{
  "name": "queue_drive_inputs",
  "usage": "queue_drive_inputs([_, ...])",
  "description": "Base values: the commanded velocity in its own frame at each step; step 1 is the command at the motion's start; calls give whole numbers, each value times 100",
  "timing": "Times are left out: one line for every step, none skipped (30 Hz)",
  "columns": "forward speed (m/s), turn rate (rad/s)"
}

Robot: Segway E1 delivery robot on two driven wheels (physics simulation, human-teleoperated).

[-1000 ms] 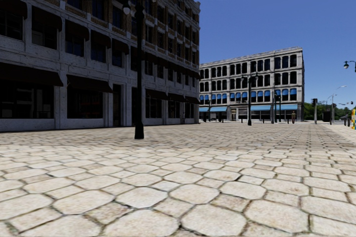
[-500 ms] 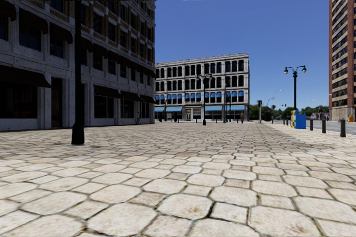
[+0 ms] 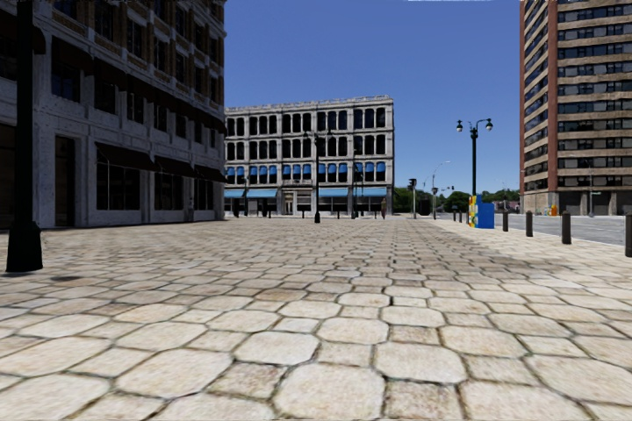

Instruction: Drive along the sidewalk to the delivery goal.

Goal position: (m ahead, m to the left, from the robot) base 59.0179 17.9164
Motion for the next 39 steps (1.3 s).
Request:
queue_drive_inputs([200,-36])
queue_drive_inputs([200,-36])
queue_drive_inputs([200,-43])
queue_drive_inputs([200,-48])
queue_drive_inputs([200,-54])
queue_drive_inputs([200,-54])
queue_drive_inputs([200,-58])
queue_drive_inputs([200,-59])
queue_drive_inputs([200,-59])
queue_drive_inputs([200,-59])
queue_drive_inputs([200,-59])
queue_drive_inputs([200,-59])
queue_drive_inputs([200,-56])
queue_drive_inputs([200,-56])
queue_drive_inputs([200,-45])
queue_drive_inputs([200,0])
queue_drive_inputs([200,0])
queue_drive_inputs([200,0])
queue_drive_inputs([200,0])
queue_drive_inputs([200,0])
queue_drive_inputs([200,0])
queue_drive_inputs([200,0])
queue_drive_inputs([200,0])
queue_drive_inputs([200,0])
queue_drive_inputs([200,0])
queue_drive_inputs([200,0])
queue_drive_inputs([200,0])
queue_drive_inputs([200,0])
queue_drive_inputs([200,0])
queue_drive_inputs([200,0])
queue_drive_inputs([200,0])
queue_drive_inputs([200,0])
queue_drive_inputs([200,0])
queue_drive_inputs([200,0])
queue_drive_inputs([200,0])
queue_drive_inputs([200,0])
queue_drive_inputs([200,0])
queue_drive_inputs([200,0])
queue_drive_inputs([200,0])
